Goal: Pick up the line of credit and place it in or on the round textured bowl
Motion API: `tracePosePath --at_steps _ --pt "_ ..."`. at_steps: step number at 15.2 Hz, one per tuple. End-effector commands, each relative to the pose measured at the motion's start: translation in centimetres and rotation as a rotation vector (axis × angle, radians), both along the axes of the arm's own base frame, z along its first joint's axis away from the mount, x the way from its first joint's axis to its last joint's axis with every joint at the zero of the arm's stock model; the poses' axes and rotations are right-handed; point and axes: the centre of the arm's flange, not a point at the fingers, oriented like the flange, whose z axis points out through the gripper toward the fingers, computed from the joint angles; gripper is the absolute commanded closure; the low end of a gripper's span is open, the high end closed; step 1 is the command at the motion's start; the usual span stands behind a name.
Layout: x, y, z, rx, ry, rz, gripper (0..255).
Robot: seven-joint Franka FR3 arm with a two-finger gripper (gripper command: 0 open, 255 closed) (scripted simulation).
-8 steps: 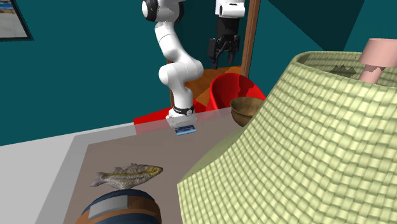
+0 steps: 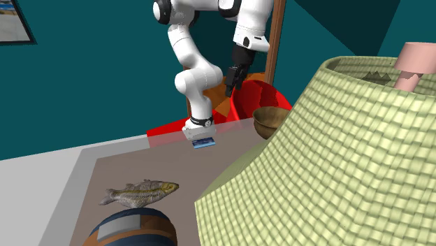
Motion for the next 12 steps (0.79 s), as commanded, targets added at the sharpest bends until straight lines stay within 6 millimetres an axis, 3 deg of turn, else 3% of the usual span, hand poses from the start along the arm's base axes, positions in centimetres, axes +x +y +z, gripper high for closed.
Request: tracePosePath --at_steps 1,12 --pt "-0.3 -0.7 -2.2 -0.036 0.043 0.115 0" --pt "-2.4 -5.6 -14.7 -0.229 0.27 0.716 0"
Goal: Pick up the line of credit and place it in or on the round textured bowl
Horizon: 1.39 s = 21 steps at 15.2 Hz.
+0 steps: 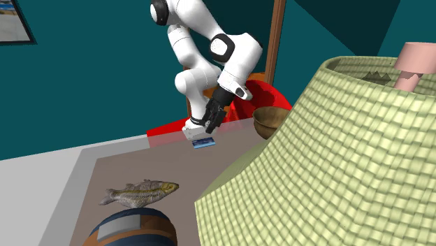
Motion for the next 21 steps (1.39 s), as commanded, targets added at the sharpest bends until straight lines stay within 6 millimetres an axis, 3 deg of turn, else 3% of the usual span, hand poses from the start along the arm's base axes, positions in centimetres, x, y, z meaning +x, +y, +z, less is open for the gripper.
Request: tracePosePath --at_steps 1,10,17,18,21 --pt "-0.3 -0.9 -2.1 -0.038 0.043 0.119 0" --pt "-1.0 -3.3 -5.9 -0.047 0.054 0.148 0" --pt "-1.0 -3.3 -5.9 -0.047 0.054 0.148 0" --pt "-1.0 -3.3 -5.9 -0.047 0.054 0.148 255" --pt "-1.0 -3.3 -5.9 -0.047 0.054 0.148 255"
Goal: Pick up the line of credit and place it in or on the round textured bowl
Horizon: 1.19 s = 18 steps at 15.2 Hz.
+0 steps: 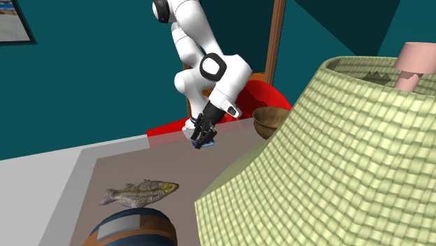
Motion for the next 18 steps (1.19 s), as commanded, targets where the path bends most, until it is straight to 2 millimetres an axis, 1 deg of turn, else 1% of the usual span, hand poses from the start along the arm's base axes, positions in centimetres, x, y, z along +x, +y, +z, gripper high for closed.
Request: tracePosePath --at_steps 1,6,18 --pt "0.0 0.0 0.0 0.0 0.0 0.0 255" --pt "0.0 0.0 0.0 0.0 0.0 0.0 255" --pt "0.0 0.0 6.3 0.0 0.0 0.0 255"
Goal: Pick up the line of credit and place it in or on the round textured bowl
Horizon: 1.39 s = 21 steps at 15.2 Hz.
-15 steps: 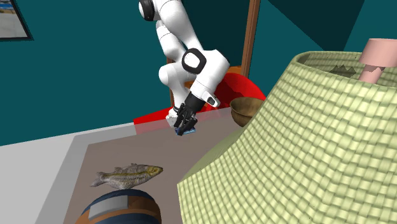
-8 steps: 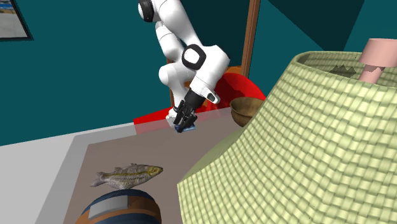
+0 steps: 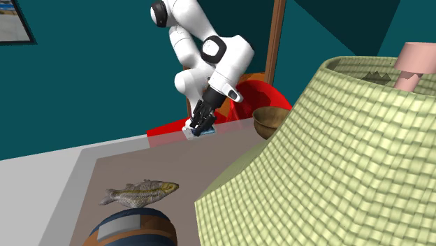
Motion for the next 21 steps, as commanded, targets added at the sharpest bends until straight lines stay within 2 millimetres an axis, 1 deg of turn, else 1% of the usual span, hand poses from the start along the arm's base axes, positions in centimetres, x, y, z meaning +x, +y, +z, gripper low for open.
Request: tracePosePath --at_steps 1,20,21 --pt "-0.1 0.0 1.0 0.0 0.001 0.0 255" --pt "-0.1 0.0 11.1 0.0 0.001 0.0 255" --pt "-0.1 0.0 11.3 0.0 0.001 0.0 255"
